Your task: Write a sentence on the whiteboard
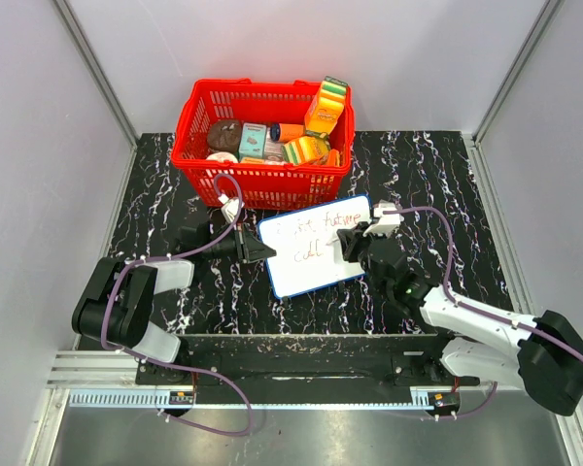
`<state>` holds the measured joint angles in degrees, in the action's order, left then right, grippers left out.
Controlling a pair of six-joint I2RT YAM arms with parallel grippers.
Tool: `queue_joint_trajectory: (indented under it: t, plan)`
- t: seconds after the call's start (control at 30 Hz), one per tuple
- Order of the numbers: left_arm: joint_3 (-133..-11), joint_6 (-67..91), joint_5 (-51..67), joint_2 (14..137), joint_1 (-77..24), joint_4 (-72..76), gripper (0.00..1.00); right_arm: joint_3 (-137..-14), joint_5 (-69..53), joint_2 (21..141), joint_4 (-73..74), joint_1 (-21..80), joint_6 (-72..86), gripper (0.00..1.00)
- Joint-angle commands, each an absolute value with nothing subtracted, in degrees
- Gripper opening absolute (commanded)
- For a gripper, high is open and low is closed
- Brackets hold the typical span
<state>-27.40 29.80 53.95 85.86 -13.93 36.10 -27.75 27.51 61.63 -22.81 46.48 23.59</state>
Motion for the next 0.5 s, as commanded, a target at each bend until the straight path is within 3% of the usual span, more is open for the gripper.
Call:
queue_joint_trajectory:
  t: [0.0, 0.47]
  plan:
    - [-27.95, 23.64, 48.08, 85.87, -14.68, 33.66, 0.00, -29.79, 28.39, 62.66, -24.52, 46.05, 23.47, 0.00]
    - [-27.95, 23.64, 47.99, 85.96, -14.76, 33.66, 0.00, -28.92, 24.35, 62.84, -24.26, 46.14, 24.08, 0.00]
